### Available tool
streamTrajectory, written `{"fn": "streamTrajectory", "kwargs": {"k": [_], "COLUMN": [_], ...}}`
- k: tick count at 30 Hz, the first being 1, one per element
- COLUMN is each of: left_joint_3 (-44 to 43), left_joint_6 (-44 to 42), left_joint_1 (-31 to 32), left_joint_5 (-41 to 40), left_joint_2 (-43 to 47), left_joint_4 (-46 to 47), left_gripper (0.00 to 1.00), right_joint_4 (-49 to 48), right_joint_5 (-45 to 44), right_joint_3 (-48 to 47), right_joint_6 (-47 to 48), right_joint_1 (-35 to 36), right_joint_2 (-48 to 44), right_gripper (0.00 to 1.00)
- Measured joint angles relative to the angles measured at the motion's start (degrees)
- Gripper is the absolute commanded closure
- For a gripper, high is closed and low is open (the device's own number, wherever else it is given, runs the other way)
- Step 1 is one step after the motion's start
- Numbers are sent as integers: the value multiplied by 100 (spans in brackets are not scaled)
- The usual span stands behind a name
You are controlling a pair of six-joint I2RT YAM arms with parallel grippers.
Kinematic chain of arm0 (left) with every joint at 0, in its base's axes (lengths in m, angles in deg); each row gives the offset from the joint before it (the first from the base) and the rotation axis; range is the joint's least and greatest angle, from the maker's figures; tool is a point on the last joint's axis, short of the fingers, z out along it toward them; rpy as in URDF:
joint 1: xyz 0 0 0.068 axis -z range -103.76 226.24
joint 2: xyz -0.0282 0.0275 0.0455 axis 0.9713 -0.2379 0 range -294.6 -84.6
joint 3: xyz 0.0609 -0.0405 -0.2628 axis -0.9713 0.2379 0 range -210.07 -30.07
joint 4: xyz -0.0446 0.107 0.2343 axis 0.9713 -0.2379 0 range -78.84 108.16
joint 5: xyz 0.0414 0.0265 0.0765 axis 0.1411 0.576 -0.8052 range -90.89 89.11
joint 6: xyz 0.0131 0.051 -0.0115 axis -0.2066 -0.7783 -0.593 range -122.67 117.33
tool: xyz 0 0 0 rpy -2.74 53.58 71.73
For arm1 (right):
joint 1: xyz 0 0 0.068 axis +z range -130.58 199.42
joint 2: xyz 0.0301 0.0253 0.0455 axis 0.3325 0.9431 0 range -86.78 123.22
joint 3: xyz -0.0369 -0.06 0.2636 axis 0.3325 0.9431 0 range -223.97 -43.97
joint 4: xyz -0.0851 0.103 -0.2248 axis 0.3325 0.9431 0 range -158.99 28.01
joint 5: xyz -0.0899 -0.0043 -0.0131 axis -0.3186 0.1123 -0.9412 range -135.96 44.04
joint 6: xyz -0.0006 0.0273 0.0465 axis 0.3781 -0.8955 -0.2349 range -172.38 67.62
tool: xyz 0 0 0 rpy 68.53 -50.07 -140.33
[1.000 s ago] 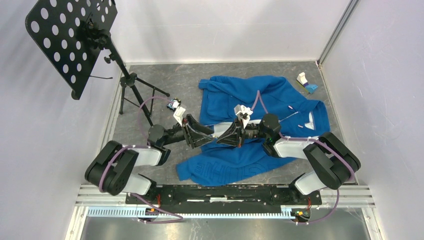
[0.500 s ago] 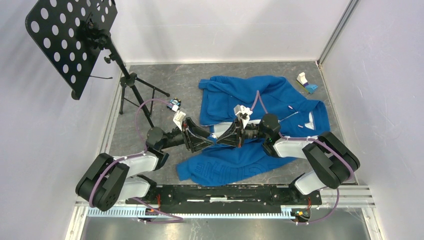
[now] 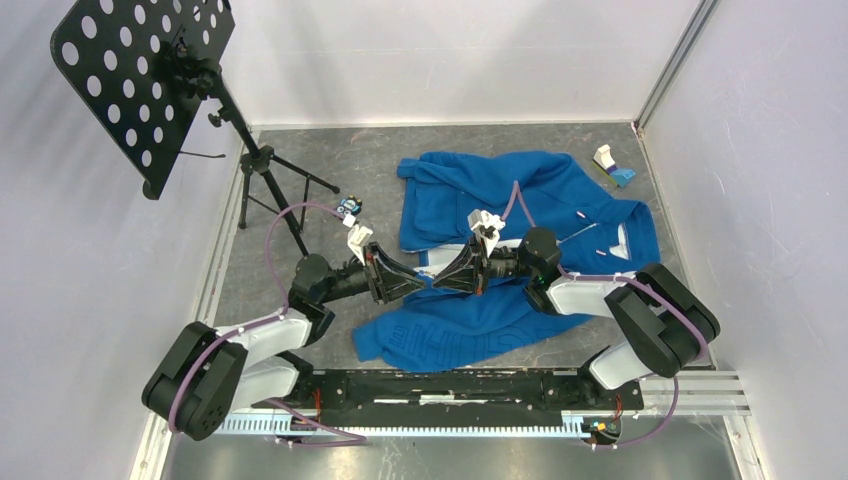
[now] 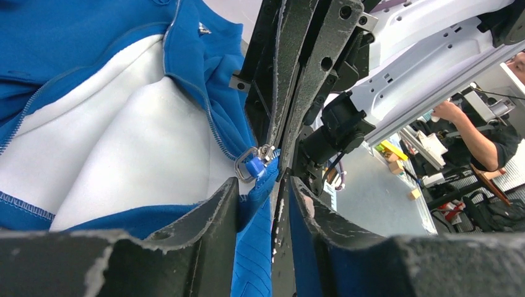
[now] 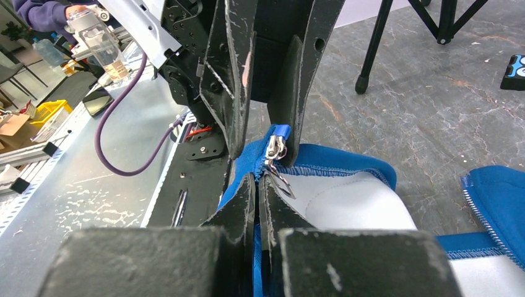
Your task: Zip up the jacket
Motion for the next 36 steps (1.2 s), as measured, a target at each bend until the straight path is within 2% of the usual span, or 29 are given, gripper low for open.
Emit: {"fn": "streamTrajectory", "kwargs": {"k": [4,8,15,16,18,20,22,25,28,31,36], "left_joint_3": [0,0,0,0,0,-2,0,0,-2,-63,-551], "left_joint_6": [-9,-7,-46,-87,-297,-658,-1073,-1624,-2046,-2385,-3056], "left_joint_1": [50,109,120,120,142,216,306,424,579,835,1399], "left_joint_5": [0,0,-74,-142,-334,-695,-1176,-1814,-2236,-2546,-3110], "left_joint_2": [-20,-59,-55,-7,225,686,1209,1840,2142,2061,1849], "left_joint_4": [-70,-44,-144,-240,-627,-1263,-1908,-2616,-3051,-3541,-4610], "left_gripper": [47,49,95,98,98,98,98,98,98,98,98], "right_joint_4": [-17,-20,-20,0,138,400,643,973,1134,1506,2796], "right_joint_5": [0,0,-2,-11,-72,-199,-337,-566,-614,-522,-190], "right_joint_3": [0,0,0,0,0,-7,-11,-57,-219,-579,-1425], "right_joint_6": [-4,-17,-17,-7,55,144,162,164,382,1316,3585], "right_joint_1": [0,0,-2,-2,0,2,15,15,24,46,144], "right_joint_2": [0,0,-2,-2,-13,-50,-125,-275,-444,-597,-638], "right_gripper": [100,100,100,98,78,49,32,23,22,22,26]}}
